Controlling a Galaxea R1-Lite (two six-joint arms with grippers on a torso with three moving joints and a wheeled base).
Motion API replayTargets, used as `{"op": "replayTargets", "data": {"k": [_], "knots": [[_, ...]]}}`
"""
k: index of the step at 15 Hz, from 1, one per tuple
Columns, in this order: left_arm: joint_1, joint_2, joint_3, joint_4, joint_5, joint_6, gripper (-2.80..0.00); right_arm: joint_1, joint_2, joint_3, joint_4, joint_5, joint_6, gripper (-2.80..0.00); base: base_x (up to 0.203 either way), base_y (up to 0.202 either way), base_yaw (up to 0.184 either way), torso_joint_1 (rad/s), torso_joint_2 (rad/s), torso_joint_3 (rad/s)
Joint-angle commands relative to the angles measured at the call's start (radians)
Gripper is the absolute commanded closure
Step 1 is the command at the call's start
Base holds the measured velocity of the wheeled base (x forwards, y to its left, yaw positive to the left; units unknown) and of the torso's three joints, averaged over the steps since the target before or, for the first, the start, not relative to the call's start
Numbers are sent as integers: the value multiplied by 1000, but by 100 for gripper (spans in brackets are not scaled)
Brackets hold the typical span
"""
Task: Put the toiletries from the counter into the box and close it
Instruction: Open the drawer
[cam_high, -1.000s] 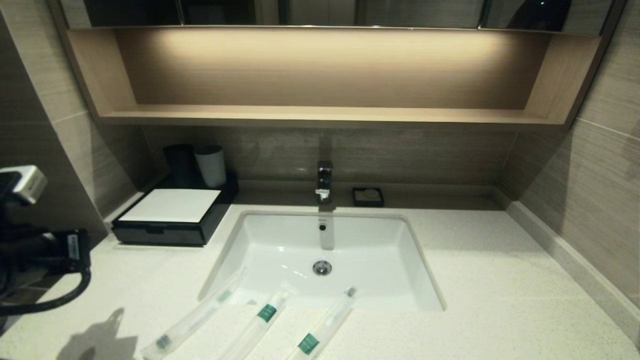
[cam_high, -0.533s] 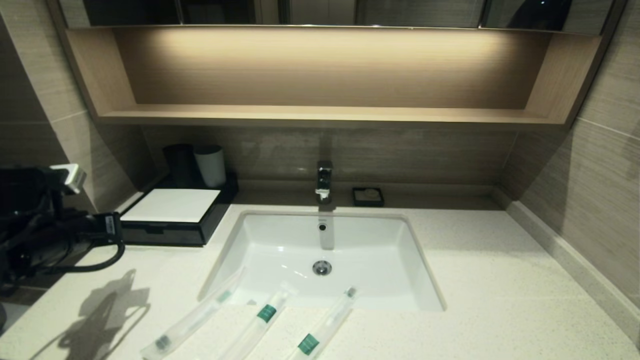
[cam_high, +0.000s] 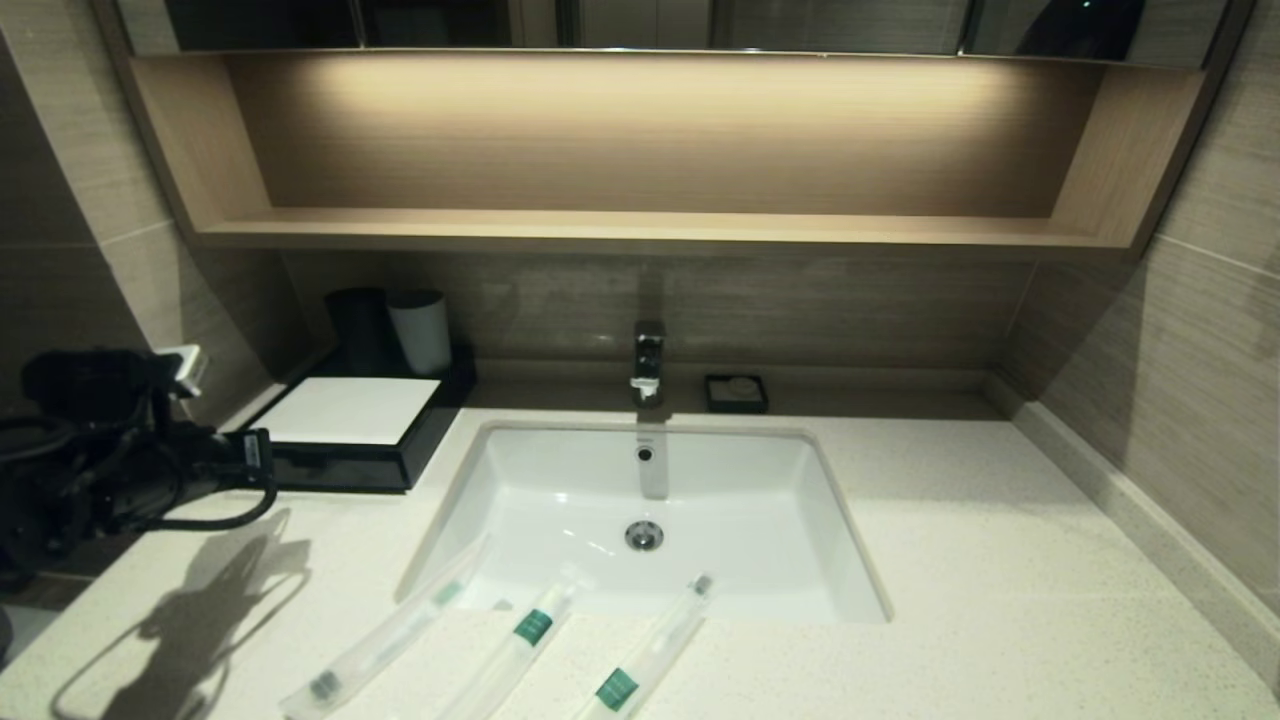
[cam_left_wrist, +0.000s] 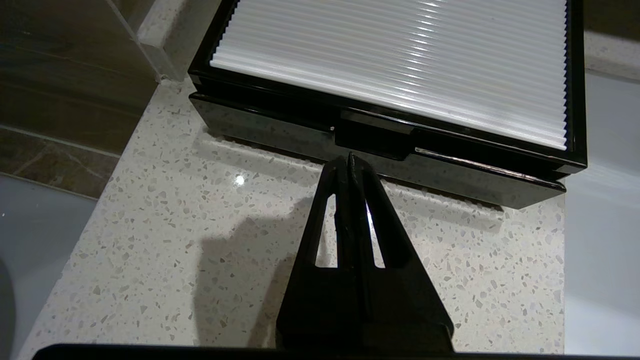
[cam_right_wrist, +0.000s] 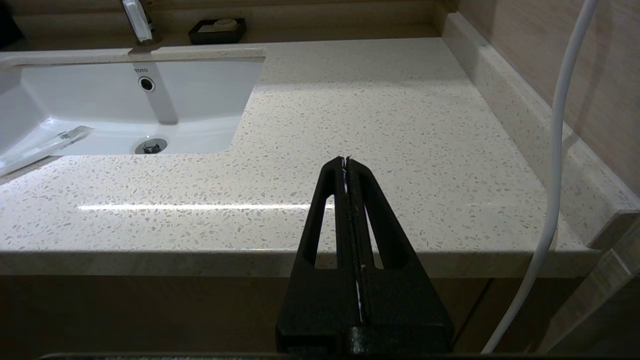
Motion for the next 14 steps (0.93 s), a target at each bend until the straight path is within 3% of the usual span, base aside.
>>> {"op": "replayTargets", "data": {"k": [1,6,14], "knots": [[0,34,-5,-5,-1,0,0,0,1,0,-1,0,1,0,0,0,0,0,0,0],[0,41,-3,-7,-111,1,0,0,1,0,-1,0,1,0,0,0,0,0,0,0],[0,90,-19,-21,-110,5,0,0,1,0,-1,0,1,0,0,0,0,0,0,0]]}}
